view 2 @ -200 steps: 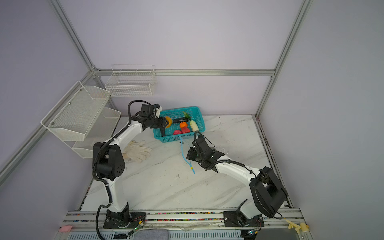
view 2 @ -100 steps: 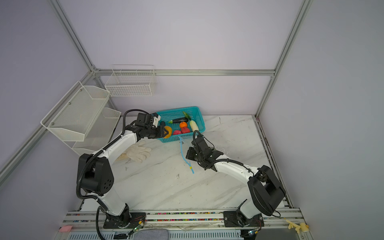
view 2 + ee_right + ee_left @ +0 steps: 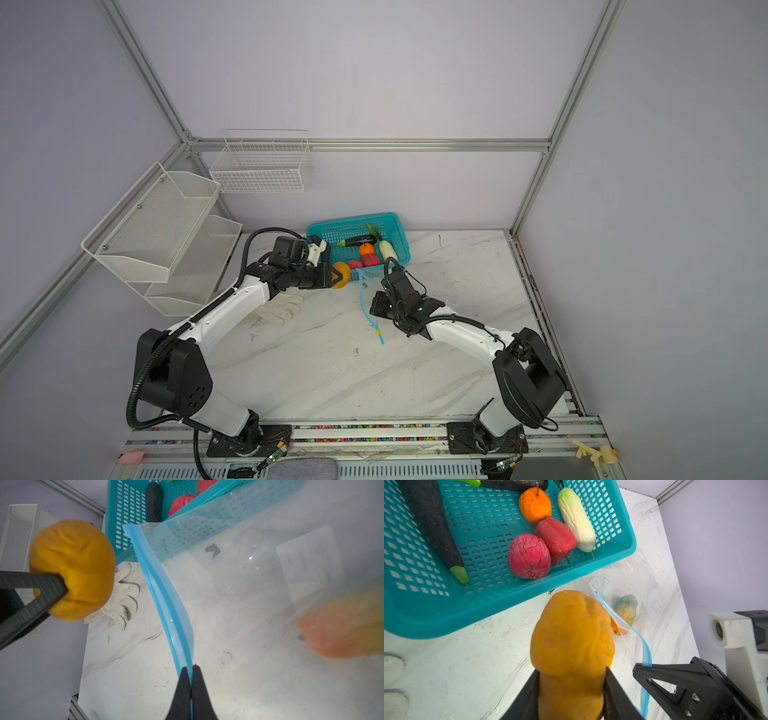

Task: Place the food in the zip-top bag and seal the zipper
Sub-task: 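Lift the yellow mango and carry it to the bag mouth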

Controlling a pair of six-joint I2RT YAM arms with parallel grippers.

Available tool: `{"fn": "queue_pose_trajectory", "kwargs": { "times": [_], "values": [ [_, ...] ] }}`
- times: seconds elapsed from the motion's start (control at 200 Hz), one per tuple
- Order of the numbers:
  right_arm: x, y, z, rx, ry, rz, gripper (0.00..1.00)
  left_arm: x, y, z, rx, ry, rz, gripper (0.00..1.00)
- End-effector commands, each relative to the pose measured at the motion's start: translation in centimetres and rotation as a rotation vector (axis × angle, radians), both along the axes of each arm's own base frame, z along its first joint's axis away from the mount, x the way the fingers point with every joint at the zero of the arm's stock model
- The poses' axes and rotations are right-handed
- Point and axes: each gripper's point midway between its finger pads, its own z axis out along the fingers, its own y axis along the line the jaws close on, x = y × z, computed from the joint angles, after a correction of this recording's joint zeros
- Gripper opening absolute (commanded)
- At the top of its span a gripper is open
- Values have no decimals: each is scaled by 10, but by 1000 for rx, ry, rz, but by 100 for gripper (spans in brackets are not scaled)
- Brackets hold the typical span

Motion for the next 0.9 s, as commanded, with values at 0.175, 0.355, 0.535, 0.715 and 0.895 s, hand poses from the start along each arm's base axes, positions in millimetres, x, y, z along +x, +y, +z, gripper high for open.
{"fn": "queue_pose_trajectory", "kwargs": {
  "times": [0.175, 0.355, 0.535, 0.715, 0.895],
  "values": [
    [4, 8, 5, 6, -11, 13, 0, -33, -12, 19, -89, 12, -85, 42],
    [6, 11, 5, 8, -11, 13, 0, -41, -28, 21, -126, 38, -121, 42],
    [7, 13, 8, 13, -14, 17, 0, -47, -41, 17, -125, 55, -150, 42],
    [7, 14, 11, 23, -16, 23, 0, -50, -44, 12, -130, 68, -153, 42],
    [8, 14, 15, 26, -24, 19, 0, -52, -47, 6, -135, 83, -157, 42]
  ]
}}
